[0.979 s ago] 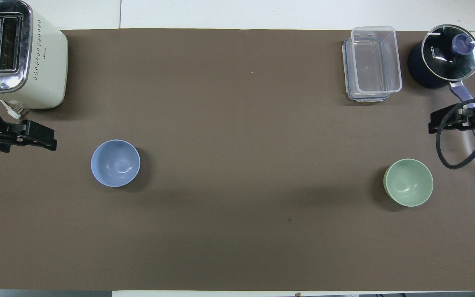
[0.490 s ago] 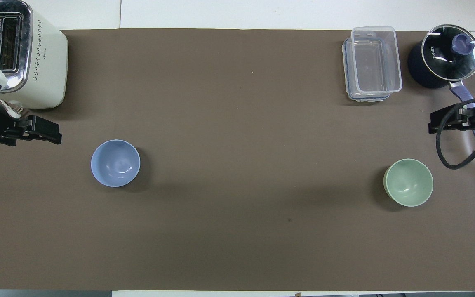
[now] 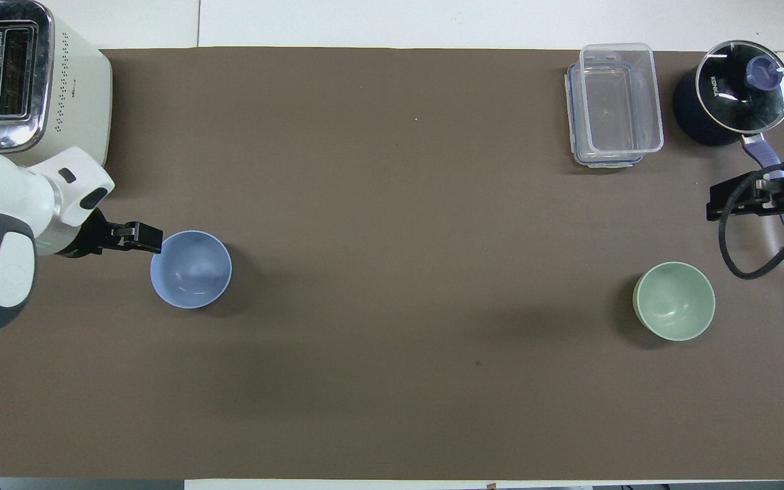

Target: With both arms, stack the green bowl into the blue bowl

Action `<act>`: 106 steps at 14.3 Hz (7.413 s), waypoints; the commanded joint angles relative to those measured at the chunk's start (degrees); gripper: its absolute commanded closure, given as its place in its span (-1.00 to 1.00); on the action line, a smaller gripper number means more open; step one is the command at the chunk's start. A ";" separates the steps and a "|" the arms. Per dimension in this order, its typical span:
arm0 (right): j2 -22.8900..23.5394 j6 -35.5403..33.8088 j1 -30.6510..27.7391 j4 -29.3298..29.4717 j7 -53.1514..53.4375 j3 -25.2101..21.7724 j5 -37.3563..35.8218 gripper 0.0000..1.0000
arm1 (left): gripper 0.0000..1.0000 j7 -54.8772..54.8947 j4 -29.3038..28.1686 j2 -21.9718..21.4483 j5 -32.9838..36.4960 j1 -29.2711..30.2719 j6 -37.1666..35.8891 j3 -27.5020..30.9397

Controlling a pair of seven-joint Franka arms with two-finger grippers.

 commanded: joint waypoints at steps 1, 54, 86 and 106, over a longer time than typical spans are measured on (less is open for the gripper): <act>-2.42 1.20 -0.68 -4.17 -1.38 -0.29 0.73 -1.00 | -0.89 2.56 -6.50 0.35 1.28 0.25 8.23 0.07; -0.94 50.77 27.25 -37.32 29.28 1.47 8.12 1.00 | -1.00 -1.65 24.33 2.74 0.48 0.51 -25.05 0.68; -9.81 36.45 9.97 -38.81 10.16 0.94 8.82 -1.00 | -1.00 -3.94 27.58 -2.55 -0.22 -2.92 -31.92 3.32; -0.57 4.28 -0.25 -3.82 -1.28 1.12 0.82 -1.00 | -1.00 -3.50 27.58 -2.72 0.05 -2.83 -31.74 3.41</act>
